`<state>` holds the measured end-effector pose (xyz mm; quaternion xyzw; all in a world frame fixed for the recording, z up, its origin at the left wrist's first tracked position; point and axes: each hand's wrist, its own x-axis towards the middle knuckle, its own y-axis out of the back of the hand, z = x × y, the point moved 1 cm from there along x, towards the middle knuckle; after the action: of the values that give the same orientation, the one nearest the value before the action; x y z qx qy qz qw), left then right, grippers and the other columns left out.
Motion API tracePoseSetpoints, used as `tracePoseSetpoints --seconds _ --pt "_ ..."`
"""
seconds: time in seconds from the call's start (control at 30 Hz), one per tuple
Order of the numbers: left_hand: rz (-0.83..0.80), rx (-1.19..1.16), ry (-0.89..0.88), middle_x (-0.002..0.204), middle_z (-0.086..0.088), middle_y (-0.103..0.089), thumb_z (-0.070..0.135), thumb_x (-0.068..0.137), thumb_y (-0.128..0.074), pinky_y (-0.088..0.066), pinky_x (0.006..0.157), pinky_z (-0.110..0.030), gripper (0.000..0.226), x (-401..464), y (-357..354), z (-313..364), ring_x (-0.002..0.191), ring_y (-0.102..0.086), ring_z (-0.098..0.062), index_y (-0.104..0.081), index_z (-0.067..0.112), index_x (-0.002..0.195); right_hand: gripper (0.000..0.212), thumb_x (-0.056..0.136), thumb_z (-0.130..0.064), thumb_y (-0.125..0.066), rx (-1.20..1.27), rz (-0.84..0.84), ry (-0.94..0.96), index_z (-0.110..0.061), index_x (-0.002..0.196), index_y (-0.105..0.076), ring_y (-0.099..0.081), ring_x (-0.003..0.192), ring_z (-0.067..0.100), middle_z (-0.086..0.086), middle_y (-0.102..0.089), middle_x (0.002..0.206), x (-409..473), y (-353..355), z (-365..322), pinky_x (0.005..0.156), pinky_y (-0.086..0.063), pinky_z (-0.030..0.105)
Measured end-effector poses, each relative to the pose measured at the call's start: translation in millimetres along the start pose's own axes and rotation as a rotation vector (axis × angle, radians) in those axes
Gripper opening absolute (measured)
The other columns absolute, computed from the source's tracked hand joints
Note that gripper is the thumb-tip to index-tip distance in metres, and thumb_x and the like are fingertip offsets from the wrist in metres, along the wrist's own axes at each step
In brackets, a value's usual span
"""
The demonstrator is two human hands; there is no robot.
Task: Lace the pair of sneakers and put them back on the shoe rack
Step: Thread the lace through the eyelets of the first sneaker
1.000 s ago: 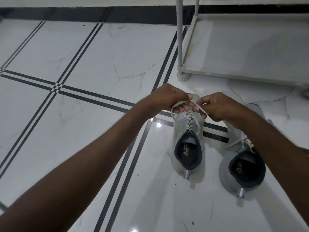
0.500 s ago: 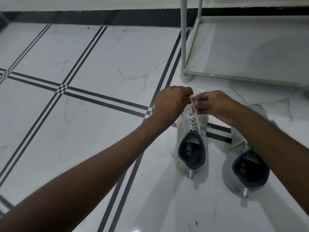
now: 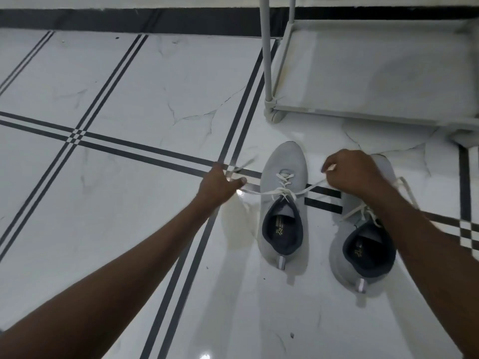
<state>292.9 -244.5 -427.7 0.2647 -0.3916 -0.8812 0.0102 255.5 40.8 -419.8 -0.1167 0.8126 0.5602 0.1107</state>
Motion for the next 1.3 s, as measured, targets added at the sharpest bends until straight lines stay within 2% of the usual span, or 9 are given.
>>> tracePoseSetpoints --seconds 0.1,0.2,0.43,0.57,0.7,0.9,1.03,1.13,1.3 --pt "-0.117 0.149 -0.323 0.128 -0.006 -0.064 0.032 0.084 -0.075 -0.045 0.097 -0.029 0.057 -17.5 -26.1 20.3 0.115 -0.060 -0.021 -0.055 0.013 0.134 0.030 0.078 -0.008 -0.063 0.031 -0.019 0.152 -0.020 0.104 -0.074 -0.052 0.106 0.033 0.009 -0.069 0.105 -8.3 -16.4 -21.6 0.085 -0.044 0.034" --pt "-0.116 0.239 -0.442 0.093 -0.005 -0.077 0.028 0.086 -0.073 -0.052 0.077 -0.027 0.019 -23.9 -46.9 28.1 0.089 -0.070 -0.018 -0.075 0.013 0.099 0.019 0.080 -0.013 -0.068 0.053 -0.093 0.271 -0.025 0.093 -0.074 -0.051 0.092 0.023 0.003 -0.062 0.098 -17.4 -32.6 -45.1 0.074 -0.039 0.027" --pt "-0.152 0.073 -0.424 0.065 -0.003 -0.074 0.019 0.080 -0.078 -0.058 0.066 -0.031 0.011 -16.8 -38.9 23.3 0.062 -0.071 -0.015 -0.074 0.009 0.080 0.019 0.076 -0.001 -0.065 0.280 -0.179 0.257 -0.019 0.080 -0.070 -0.055 0.064 0.001 -0.003 -0.070 0.084 -20.6 -30.7 -39.8 0.058 -0.038 0.013" --pt "-0.142 0.036 -0.440 0.066 -0.006 -0.074 0.018 0.082 -0.077 -0.060 0.059 -0.037 0.010 -21.1 -36.6 27.7 0.059 -0.071 -0.021 -0.075 0.008 0.080 0.028 0.076 0.001 -0.066 0.286 -0.268 0.312 -0.020 0.093 -0.071 -0.062 0.070 0.007 -0.002 -0.071 0.090 -24.2 -30.6 -39.7 0.064 -0.049 0.020" --pt "-0.159 0.059 -0.483 0.069 -0.005 -0.074 0.019 0.080 -0.079 -0.059 0.063 -0.036 0.010 -21.3 -38.6 29.6 0.063 -0.070 -0.020 -0.076 0.010 0.079 0.021 0.076 0.000 -0.069 0.280 -0.262 0.346 -0.019 0.082 -0.073 -0.064 0.065 0.005 -0.008 -0.068 0.078 -22.0 -25.8 -36.3 0.062 -0.055 0.025" --pt "-0.092 0.208 -0.546 0.074 0.007 -0.063 0.016 0.079 -0.079 -0.037 0.060 -0.005 0.012 -22.9 -32.2 28.6 0.071 -0.060 -0.011 -0.080 0.016 0.091 0.017 0.081 0.001 -0.057 0.307 -0.259 0.322 -0.015 0.079 -0.061 -0.065 0.046 0.008 0.000 -0.069 0.064 -21.8 -24.5 -28.5 0.055 -0.058 0.031" --pt "-0.076 0.353 -0.617 0.076 0.006 -0.067 0.011 0.081 -0.075 -0.040 0.060 -0.019 0.012 -24.2 -27.6 21.3 0.073 -0.062 -0.013 -0.077 0.021 0.087 0.013 0.080 -0.009 -0.065 0.129 -0.221 0.442 -0.022 0.083 -0.066 -0.059 0.059 0.013 -0.011 -0.061 0.063 -28.3 -24.5 -19.4 0.058 -0.046 0.027" --pt "-0.064 0.435 -0.684 0.079 0.004 -0.066 0.002 0.080 -0.071 -0.043 0.057 -0.026 0.018 -25.1 -28.4 9.8 0.073 -0.064 -0.017 -0.073 0.020 0.079 0.017 0.074 -0.001 -0.066 -0.086 -0.186 0.524 -0.018 0.073 -0.064 -0.054 0.065 0.011 -0.012 -0.057 0.068 -25.3 -30.0 -10.4 0.059 -0.036 0.026" --pt "-0.043 0.460 -0.629 0.080 0.001 -0.062 -0.004 0.081 -0.068 -0.046 0.057 -0.026 0.019 -26.6 -34.3 -14.6 0.070 -0.059 -0.016 -0.070 0.015 0.076 0.023 0.067 0.004 -0.059 -0.148 -0.174 0.417 -0.018 0.064 -0.053 -0.057 0.064 0.015 -0.007 -0.060 0.065 -27.3 -38.9 7.3 0.055 -0.034 0.026"
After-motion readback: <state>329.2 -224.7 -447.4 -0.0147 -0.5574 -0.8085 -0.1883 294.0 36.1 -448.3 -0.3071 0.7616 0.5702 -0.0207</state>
